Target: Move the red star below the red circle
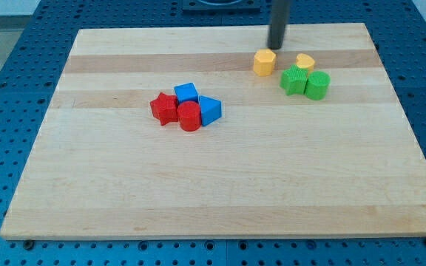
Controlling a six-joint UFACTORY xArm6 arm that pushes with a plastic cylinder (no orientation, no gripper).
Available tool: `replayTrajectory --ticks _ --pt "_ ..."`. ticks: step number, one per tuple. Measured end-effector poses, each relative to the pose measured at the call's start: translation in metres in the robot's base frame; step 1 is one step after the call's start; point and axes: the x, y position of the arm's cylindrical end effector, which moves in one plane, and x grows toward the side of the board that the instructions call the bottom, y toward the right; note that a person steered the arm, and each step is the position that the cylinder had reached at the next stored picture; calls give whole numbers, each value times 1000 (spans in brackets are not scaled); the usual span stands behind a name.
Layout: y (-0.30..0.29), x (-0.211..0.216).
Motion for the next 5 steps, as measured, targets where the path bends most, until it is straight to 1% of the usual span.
replayTrajectory --ticks 1,2,3,4,5 --pt "-12 5" --pt "-90 36" --pt "-129 60" --pt "-130 59" --pt "-156 56"
